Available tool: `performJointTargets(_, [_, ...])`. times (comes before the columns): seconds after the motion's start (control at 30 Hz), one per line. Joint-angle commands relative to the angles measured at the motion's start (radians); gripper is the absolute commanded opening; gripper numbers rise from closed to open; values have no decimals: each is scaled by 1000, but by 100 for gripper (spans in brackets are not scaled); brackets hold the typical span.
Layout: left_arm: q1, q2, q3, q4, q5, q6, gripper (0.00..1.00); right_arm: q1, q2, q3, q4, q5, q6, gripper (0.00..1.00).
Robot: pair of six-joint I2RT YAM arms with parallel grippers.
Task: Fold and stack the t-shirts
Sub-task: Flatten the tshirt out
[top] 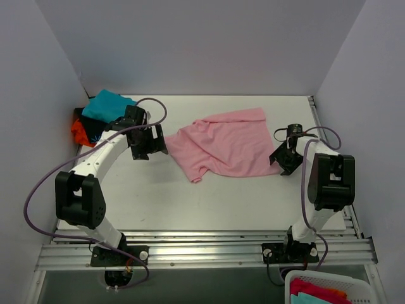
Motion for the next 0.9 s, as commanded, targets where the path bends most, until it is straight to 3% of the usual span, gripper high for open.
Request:
performJointTargets(0.0, [22, -8, 40, -38, 13, 46, 94, -9, 2, -3, 8, 32, 29, 49])
performJointTargets(0.1, [28, -11, 34, -43, 11, 57, 93, -9, -3, -17, 8, 38, 24, 8])
performJointTargets(0.13, [28, -15, 20, -43, 10, 59, 93, -9, -3, -17, 2, 44, 23, 0])
performJointTargets(0.23, [17, -20, -5, -35, 14, 80, 93, -9, -21, -20, -4, 46, 9, 0])
performJointTargets(0.37, [-172, -5, 0, -66, -76, 201, 91, -9, -47, 15, -40, 75, 1, 0])
performJointTargets(0.5, [-271, 23, -17, -45, -105, 183, 91, -6, -96, 144, -50, 61, -2, 0])
performJointTargets(0.73, [-294, 26, 34, 15, -39, 125, 91, 28, -30, 661, -138, -34, 66, 0])
performJointTargets(0.87, [-323, 35, 75, 8, -44, 138, 92, 65, 3, 817, -97, -98, 136, 0])
